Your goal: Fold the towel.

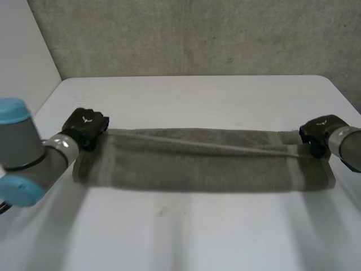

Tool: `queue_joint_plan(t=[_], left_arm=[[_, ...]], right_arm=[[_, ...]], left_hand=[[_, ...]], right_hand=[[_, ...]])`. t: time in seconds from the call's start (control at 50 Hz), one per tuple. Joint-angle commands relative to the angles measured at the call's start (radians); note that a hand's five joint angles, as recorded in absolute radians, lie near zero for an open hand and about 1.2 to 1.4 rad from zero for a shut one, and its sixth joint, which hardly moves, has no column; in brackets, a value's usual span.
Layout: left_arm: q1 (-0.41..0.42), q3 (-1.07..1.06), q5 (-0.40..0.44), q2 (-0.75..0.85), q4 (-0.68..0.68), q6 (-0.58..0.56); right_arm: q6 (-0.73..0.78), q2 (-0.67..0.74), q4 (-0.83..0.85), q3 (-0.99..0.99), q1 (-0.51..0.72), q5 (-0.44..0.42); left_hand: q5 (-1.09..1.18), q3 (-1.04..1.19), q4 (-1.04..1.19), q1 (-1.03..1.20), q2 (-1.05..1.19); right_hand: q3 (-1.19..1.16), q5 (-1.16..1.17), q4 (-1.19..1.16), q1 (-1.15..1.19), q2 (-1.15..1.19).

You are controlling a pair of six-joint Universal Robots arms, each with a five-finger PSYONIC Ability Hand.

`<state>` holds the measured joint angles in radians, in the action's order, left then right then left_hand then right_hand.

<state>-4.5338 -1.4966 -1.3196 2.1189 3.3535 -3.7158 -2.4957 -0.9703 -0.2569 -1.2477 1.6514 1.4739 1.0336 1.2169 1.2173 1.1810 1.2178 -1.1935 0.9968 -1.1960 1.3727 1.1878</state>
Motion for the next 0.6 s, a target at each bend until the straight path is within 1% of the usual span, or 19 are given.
queue_joint_plan(t=[0.02,0.1,0.22,0.24,0.26,0.28,0.3,0.32,0.4,0.44,0.46,0.48,0.5,0.54,0.56,0.6], left_arm=[[0.036,0.31,-0.044,0.235,-0.045,0.004],[0.068,0.416,-0.049,0.314,-0.055,0.004],[0.073,0.484,-0.055,0.371,-0.055,0.005],[0.073,0.501,-0.055,0.384,-0.055,0.007],[0.073,0.51,-0.055,0.392,-0.057,0.007],[0.073,0.51,-0.055,0.392,-0.057,0.007],[0.073,0.512,-0.056,0.394,-0.056,0.005],[0.073,0.51,-0.061,0.391,-0.051,0.005],[0.073,0.504,-0.087,0.378,-0.054,0.008],[0.074,0.474,-0.118,0.333,-0.057,0.011],[0.074,0.473,-0.118,0.332,-0.057,0.011],[0.073,0.442,-0.131,0.299,-0.057,0.013],[0.073,0.441,-0.132,0.299,-0.057,0.013],[0.068,0.362,-0.144,0.225,-0.051,0.014],[0.068,0.361,-0.144,0.225,-0.051,0.014],[0.068,0.27,-0.144,0.143,-0.051,0.016]], right_arm=[[-0.031,0.148,0.094,0.186,0.021,0.066],[-0.032,0.197,0.105,0.244,0.03,0.089],[-0.035,0.231,0.137,0.286,0.041,0.095],[-0.035,0.239,0.155,0.295,0.044,0.104],[-0.037,0.242,0.169,0.303,0.047,0.115],[-0.037,0.242,0.169,0.303,0.047,0.115],[-0.037,0.239,0.182,0.304,0.047,0.132],[-0.046,0.226,0.194,0.304,0.05,0.144],[-0.08,0.173,0.223,0.291,0.056,0.148],[-0.133,0.087,0.245,0.249,0.05,0.144],[-0.134,0.087,0.245,0.249,0.05,0.144],[-0.158,0.043,0.26,0.214,0.047,0.143],[-0.158,0.042,0.26,0.214,0.047,0.143],[-0.183,-0.057,0.301,0.139,0.045,0.138],[-0.183,-0.057,0.301,0.139,0.045,0.138],[-0.183,-0.146,0.318,0.059,0.045,0.115]], left_hand=[[0.188,0.179,0.179,0.215,0.178],[0.188,0.179,0.179,0.215,0.178],[0.188,0.179,0.179,0.215,0.178],[0.188,0.179,0.179,0.215,0.178],[-0.16,-0.169,-0.169,-0.133,-0.17],[-0.164,-0.173,-0.173,-0.137,-0.173],[-0.777,-0.786,-0.786,-0.75,-0.787],[-1.034,-1.042,-1.043,-1.006,-1.043],[-1.034,-1.042,-1.043,-1.006,-1.043],[-1.034,-1.042,-1.043,-1.006,-1.043],[-1.034,-1.042,-1.043,-1.006,-1.043],[-1.034,-1.042,-1.043,-1.006,-1.043],[-1.034,-1.042,-1.043,-1.006,-1.043],[-1.034,-1.042,-1.043,-1.006,-1.043],[-1.034,-1.042,-1.043,-1.006,-1.043],[-1.034,-1.042,-1.043,-1.006,-1.043]], right_hand=[[-0.203,0.225,-0.2,0.024,0.208],[-0.203,0.225,-0.2,0.024,0.208],[-0.203,0.225,-0.2,0.024,0.208],[0.587,-0.565,0.589,-0.766,-0.581],[1.019,-0.997,1.021,-1.198,-1.013],[1.019,-0.997,1.021,-1.198,-1.013],[1.019,-0.997,1.021,-1.198,-1.013],[1.019,-0.997,1.021,-1.198,-1.013],[1.019,-0.997,1.021,-1.198,-1.013],[1.019,-0.997,1.021,-1.198,-1.013],[1.019,-0.997,1.021,-1.198,-1.013],[1.019,-0.997,1.021,-1.198,-1.013],[1.019,-0.997,1.021,-1.198,-1.013],[1.019,-0.997,1.021,-1.198,-1.013],[1.019,-0.997,1.021,-1.198,-1.013],[1.019,-0.997,1.021,-1.198,-1.013]])
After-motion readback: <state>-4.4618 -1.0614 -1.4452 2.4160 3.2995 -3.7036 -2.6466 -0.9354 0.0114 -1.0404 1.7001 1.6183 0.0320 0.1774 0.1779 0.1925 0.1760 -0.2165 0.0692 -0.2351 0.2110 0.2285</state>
